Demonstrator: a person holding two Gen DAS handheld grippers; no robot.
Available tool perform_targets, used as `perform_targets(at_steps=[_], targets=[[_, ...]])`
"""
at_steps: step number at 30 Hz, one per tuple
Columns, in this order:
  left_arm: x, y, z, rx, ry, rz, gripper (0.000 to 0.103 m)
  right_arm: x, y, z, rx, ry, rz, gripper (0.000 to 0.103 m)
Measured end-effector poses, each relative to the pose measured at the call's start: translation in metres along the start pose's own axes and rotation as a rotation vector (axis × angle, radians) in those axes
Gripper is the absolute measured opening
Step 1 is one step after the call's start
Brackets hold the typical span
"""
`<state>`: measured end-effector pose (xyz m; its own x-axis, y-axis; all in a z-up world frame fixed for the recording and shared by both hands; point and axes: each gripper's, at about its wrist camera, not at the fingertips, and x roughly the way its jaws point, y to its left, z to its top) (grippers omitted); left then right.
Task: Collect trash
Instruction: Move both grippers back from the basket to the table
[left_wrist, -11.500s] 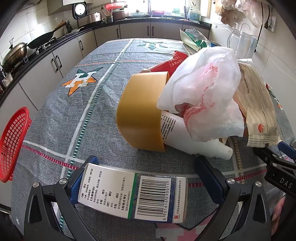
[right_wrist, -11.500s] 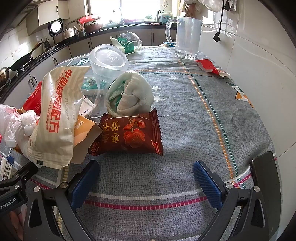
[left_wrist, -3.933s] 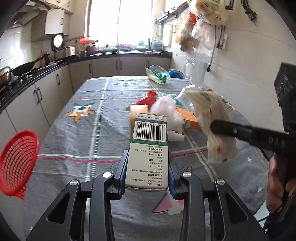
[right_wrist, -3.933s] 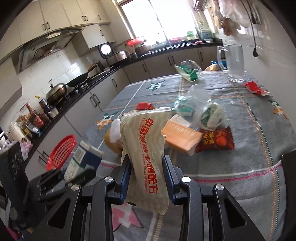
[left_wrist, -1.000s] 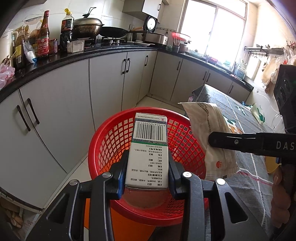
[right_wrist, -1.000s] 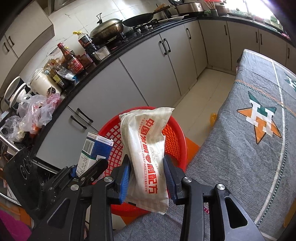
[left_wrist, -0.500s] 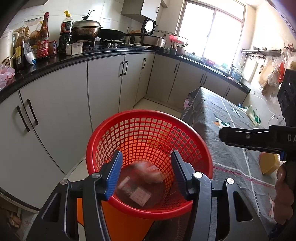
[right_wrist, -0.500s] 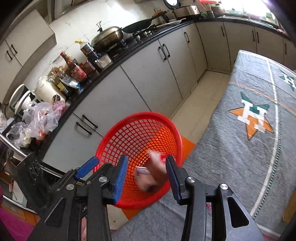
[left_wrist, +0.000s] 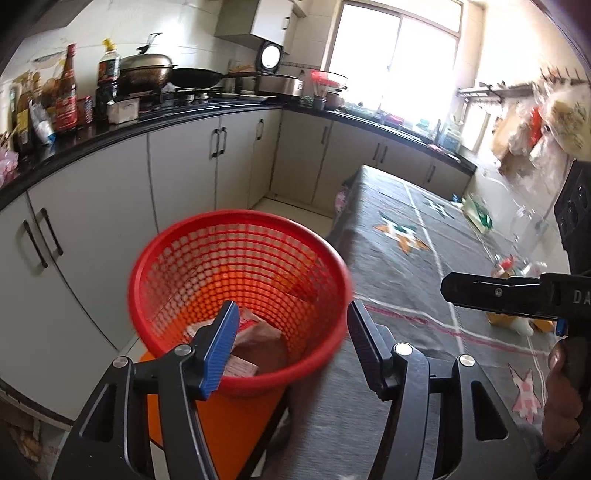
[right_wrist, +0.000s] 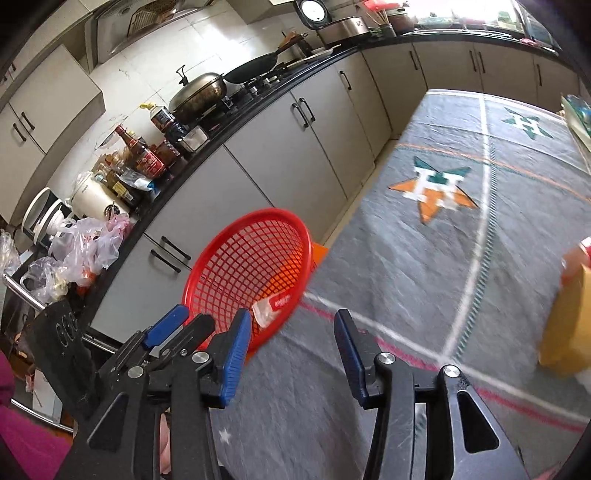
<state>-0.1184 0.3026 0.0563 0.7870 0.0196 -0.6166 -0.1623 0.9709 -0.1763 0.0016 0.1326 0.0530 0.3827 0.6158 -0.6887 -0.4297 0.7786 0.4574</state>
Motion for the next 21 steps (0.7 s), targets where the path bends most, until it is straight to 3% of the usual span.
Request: perform_targets(at_steps=[8, 21], targets=[[-0.002, -0.046, -0.005, 0.092, 0.008, -0.030, 0.062, -0.040, -0.014, -0.020, 0.008, -0.052, -0.016, 0.052], [0.005, -0.119, -0.018, 0.235, 0.053, -0.091, 0.063, -0.103, -0.069, -0.054, 0.080, -0.120, -0.038, 0.052]])
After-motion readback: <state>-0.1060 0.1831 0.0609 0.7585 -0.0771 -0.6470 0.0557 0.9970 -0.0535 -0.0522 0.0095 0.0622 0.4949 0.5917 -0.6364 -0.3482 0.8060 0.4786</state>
